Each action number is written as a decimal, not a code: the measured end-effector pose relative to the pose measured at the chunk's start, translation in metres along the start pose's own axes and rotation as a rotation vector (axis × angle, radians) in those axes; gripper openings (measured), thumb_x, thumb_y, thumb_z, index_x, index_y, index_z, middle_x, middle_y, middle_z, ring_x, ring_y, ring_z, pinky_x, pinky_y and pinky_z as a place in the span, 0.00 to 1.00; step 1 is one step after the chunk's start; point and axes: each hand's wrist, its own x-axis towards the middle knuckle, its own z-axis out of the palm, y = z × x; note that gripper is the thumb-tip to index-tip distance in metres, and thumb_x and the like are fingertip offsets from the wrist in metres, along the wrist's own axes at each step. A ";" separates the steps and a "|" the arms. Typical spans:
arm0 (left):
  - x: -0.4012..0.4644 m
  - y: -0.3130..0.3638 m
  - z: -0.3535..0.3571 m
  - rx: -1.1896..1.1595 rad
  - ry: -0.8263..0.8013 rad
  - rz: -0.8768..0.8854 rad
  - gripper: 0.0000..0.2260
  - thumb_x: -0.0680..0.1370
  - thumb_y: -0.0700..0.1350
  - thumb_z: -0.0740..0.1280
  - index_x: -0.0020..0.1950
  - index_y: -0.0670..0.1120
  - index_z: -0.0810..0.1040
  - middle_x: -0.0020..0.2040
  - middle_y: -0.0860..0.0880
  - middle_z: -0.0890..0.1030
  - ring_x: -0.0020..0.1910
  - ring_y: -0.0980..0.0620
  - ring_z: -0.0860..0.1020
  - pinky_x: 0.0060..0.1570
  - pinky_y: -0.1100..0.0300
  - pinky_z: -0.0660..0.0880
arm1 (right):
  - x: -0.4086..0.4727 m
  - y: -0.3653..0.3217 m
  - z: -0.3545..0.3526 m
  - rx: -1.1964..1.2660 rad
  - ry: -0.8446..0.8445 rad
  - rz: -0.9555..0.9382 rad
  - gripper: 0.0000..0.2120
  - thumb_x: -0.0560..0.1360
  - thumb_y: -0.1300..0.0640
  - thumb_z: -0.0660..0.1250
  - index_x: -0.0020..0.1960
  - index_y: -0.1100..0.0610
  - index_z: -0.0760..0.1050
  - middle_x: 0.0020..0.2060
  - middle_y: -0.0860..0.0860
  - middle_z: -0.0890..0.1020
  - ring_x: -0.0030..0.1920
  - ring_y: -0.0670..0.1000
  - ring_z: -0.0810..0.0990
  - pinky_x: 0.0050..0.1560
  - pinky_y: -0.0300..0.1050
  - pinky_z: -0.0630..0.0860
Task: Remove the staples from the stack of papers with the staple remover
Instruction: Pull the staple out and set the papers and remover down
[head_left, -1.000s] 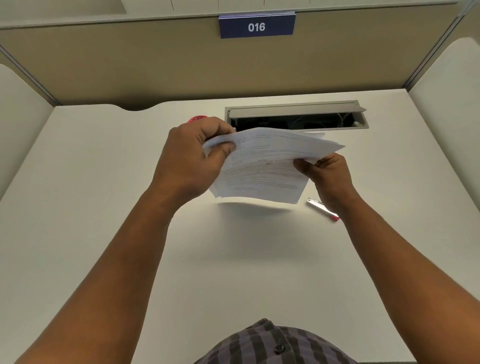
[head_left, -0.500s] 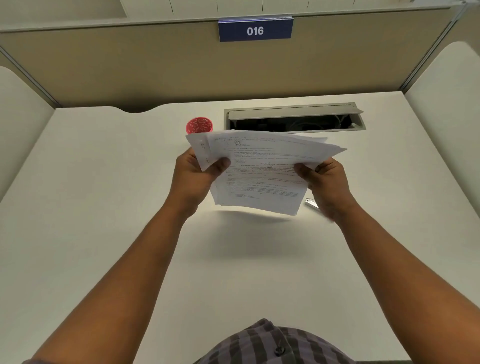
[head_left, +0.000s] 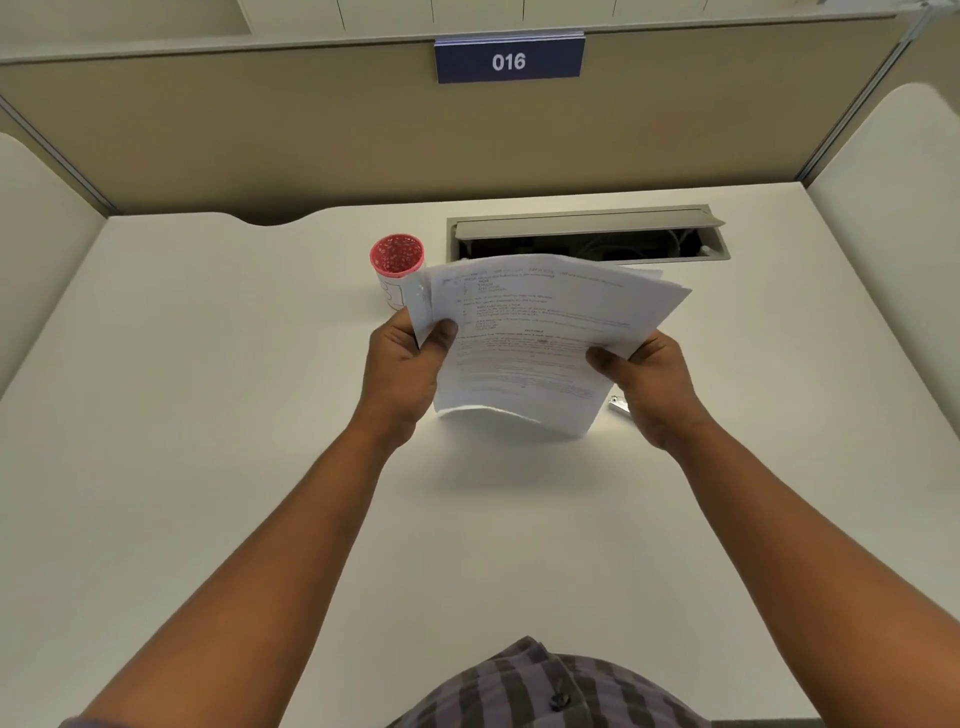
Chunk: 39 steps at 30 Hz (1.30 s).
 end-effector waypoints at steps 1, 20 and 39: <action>0.000 0.002 0.001 -0.005 0.003 0.015 0.09 0.84 0.41 0.65 0.58 0.53 0.82 0.52 0.57 0.86 0.50 0.57 0.84 0.47 0.64 0.81 | 0.001 -0.001 0.000 0.003 0.000 -0.006 0.15 0.76 0.72 0.68 0.60 0.60 0.80 0.56 0.56 0.85 0.57 0.56 0.84 0.59 0.50 0.81; 0.002 -0.011 -0.002 -0.065 0.066 -0.064 0.06 0.84 0.44 0.66 0.57 0.47 0.83 0.49 0.54 0.88 0.49 0.51 0.86 0.46 0.58 0.83 | 0.001 0.011 0.012 0.006 0.056 0.089 0.12 0.77 0.63 0.72 0.60 0.60 0.80 0.56 0.56 0.85 0.57 0.59 0.84 0.57 0.55 0.82; -0.003 -0.079 -0.016 0.124 0.184 -0.320 0.20 0.81 0.36 0.66 0.63 0.56 0.63 0.58 0.51 0.81 0.49 0.50 0.84 0.50 0.53 0.81 | -0.017 0.069 0.018 -0.063 0.190 0.358 0.08 0.79 0.61 0.71 0.58 0.57 0.80 0.50 0.52 0.87 0.47 0.55 0.87 0.48 0.53 0.85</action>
